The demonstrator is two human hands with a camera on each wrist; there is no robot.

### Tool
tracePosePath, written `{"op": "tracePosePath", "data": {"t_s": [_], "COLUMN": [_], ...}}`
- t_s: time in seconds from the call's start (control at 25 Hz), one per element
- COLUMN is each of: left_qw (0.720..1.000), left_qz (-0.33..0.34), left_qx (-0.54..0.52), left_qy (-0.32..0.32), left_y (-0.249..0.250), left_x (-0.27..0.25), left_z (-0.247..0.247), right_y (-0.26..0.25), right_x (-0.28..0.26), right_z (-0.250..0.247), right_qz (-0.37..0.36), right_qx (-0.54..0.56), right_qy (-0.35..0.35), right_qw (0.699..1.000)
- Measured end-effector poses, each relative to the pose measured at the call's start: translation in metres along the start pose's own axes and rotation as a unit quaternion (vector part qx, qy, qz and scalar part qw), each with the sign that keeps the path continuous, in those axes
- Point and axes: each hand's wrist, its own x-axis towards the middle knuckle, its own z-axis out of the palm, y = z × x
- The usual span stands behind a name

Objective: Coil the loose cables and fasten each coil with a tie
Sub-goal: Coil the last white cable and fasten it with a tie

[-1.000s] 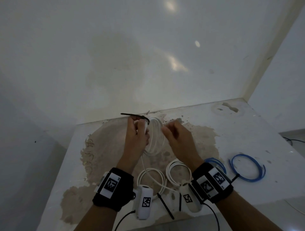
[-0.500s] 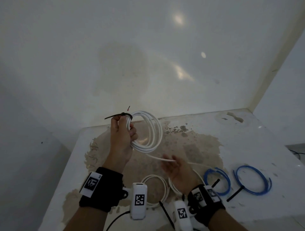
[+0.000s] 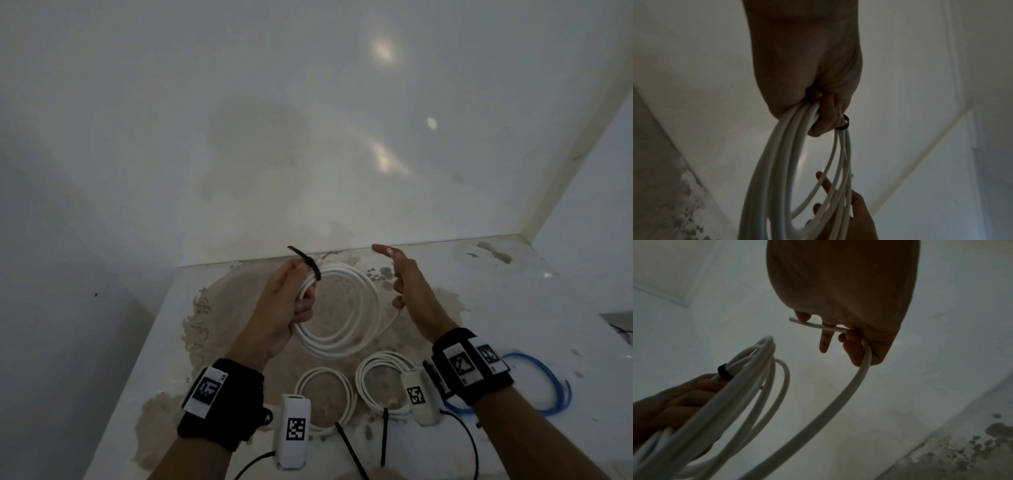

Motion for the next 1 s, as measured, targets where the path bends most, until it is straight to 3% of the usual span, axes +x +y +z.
{"op": "tracePosePath", "data": {"t_s": [0.16, 0.32, 0.72, 1.0], "left_qw": [0.997, 0.994, 0.99, 0.984], "left_qz": [0.014, 0.016, 0.024, 0.043], "left_qx": [0.063, 0.087, 0.107, 0.169], "left_qy": [-0.053, -0.061, -0.086, -0.034], "left_y": [0.0, -0.002, 0.004, 0.0], "left_x": [-0.002, -0.003, -0.009, -0.009], "left_z": [0.009, 0.015, 0.027, 0.04], "right_y": [-0.012, -0.028, -0.037, -0.027], "right_x": [-0.009, -0.012, -0.009, -0.018], "right_z": [0.003, 0.002, -0.002, 0.013], "right_qz": [-0.147, -0.204, -0.233, -0.206], "right_qx": [-0.034, -0.025, -0.097, -0.118], "right_qy": [0.006, -0.004, -0.019, -0.06], "right_qw": [0.989, 0.979, 0.968, 0.97]}}
